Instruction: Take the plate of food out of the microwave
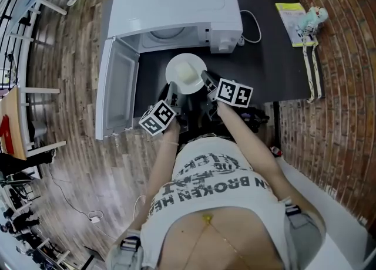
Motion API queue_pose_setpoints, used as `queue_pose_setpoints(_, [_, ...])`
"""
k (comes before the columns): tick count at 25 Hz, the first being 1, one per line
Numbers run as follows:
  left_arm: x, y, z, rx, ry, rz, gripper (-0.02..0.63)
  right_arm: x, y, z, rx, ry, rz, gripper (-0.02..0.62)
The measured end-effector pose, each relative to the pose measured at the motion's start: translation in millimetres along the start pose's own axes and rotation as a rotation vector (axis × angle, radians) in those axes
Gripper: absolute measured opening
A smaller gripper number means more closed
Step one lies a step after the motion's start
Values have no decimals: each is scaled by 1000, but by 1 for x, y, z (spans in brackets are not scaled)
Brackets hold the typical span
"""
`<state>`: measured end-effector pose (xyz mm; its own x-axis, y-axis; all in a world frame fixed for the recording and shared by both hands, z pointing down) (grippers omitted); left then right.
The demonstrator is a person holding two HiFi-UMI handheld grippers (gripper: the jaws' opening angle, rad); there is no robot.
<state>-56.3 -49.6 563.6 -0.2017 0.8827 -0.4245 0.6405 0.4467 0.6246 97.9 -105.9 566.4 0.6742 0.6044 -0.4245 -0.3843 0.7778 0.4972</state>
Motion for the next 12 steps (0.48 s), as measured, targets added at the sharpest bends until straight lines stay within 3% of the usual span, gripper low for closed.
queue_pose_setpoints(12, [12, 22, 3, 12, -3, 9, 60, 19, 13, 9, 2, -7, -17, 43])
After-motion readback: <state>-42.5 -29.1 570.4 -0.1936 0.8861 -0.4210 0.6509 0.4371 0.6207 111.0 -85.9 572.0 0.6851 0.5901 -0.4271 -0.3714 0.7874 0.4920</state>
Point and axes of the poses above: the fingertips, and each gripper's own axes: x backward along the fingers, z to its right, y out of its underside, the point moved 2 cm from there along x, backward along the fingers, and after that the axes turned 1 degree about z, right-handed, at the moved point
